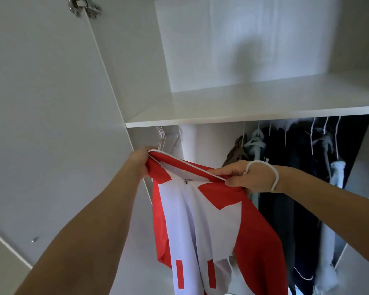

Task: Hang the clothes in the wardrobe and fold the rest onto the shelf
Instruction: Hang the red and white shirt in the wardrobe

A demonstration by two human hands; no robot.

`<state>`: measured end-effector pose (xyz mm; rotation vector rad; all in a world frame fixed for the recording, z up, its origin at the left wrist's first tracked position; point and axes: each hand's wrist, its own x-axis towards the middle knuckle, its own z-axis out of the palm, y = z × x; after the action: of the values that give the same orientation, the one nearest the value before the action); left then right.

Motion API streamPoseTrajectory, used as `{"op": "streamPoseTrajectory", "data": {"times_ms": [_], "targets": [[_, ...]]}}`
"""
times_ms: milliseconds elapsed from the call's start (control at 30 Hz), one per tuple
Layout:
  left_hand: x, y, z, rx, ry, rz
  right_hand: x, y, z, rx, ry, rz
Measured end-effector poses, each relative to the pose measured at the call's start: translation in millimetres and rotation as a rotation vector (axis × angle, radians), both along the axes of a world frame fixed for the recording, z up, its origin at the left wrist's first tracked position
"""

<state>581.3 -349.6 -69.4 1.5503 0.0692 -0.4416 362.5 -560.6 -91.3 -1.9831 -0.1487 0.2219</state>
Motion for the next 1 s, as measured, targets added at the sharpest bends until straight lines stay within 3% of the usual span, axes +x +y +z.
{"op": "streamPoseTrajectory", "data": {"times_ms": [133,233,367,467,567,700,800,933,1000], "targets": [[-7,-3,-8,0.015,-0.013,-0.1,-11,-2,2,0.021,0.021,-0.023],[-8,-6,-9,0.182,-0.106,-0.133,-17,-6,-1,-0.039,0.054,0.01],[-10,-14,-6,0.53,-0.441,-0.175,-19,-4,5,0.008,0.201,-0.024],[-29,-31,-4,0.725,-0.753,-0.328,-5,-4,16,-0.005,0.289,-0.062],[-56,-52,-4,0.619,-0.84,-0.539,14,1,18,-0.175,0.337,-0.117],[-92,-66,8,0.451,-0.796,-0.772,26,12,18,-0.294,0.3,-0.186],[-87,-57,8,0.415,-0.781,-0.764,25,11,29,-0.213,0.223,-0.208],[-68,-28,3,0.347,-0.562,-0.679,22,15,41,-0.076,0.121,-0.182],[-56,-13,-1,0.523,-0.703,-0.632,23,22,47,-0.04,0.093,-0.173]]}}
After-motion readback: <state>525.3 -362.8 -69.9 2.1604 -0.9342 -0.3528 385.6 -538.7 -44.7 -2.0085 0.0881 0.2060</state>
